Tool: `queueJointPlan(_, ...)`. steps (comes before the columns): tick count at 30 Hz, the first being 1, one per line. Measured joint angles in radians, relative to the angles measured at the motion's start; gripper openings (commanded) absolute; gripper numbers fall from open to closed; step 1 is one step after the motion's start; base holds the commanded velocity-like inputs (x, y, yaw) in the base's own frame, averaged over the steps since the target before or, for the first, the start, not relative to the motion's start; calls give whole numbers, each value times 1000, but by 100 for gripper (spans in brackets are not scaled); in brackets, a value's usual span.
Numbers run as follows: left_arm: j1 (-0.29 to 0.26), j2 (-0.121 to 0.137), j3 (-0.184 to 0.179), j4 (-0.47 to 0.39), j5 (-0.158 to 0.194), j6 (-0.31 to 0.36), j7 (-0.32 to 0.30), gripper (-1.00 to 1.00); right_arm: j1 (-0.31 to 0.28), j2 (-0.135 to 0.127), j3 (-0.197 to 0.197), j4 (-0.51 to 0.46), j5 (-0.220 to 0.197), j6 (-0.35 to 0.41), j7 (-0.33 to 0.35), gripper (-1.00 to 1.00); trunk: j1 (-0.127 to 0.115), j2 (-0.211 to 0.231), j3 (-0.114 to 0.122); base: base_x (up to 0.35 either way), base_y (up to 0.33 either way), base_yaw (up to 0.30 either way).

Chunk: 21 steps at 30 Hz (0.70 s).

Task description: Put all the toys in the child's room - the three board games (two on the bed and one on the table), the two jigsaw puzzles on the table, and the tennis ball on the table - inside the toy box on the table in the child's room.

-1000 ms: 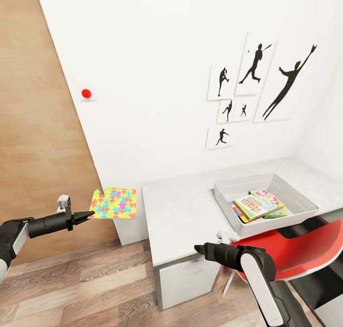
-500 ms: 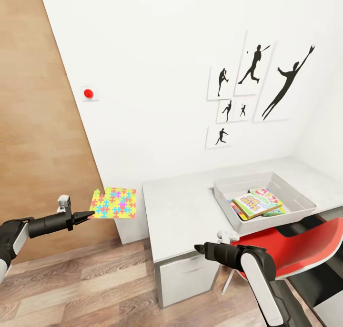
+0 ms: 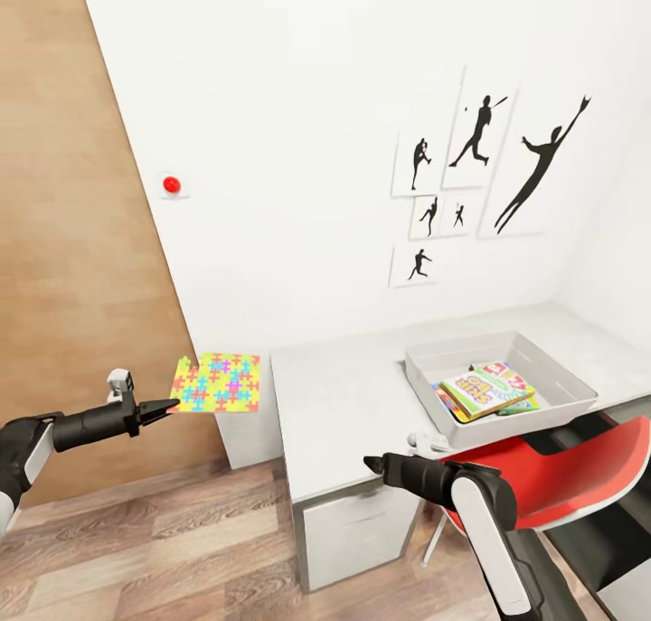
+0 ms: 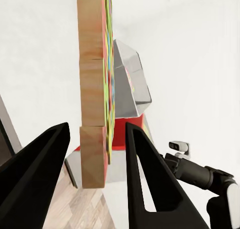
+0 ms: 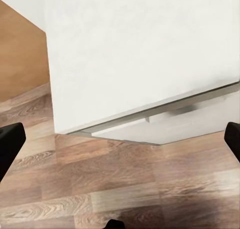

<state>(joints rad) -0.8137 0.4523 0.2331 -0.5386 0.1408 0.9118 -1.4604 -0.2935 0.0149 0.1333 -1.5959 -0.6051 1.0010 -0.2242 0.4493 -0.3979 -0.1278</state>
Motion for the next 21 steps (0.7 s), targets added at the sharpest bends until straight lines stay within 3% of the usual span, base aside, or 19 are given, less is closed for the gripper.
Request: queueJointPlan(21, 0, 0, 0, 0, 0, -2, -3, -100, 0, 0, 1, 0, 0, 1, 0, 100, 0, 0, 30, 0, 0, 0)
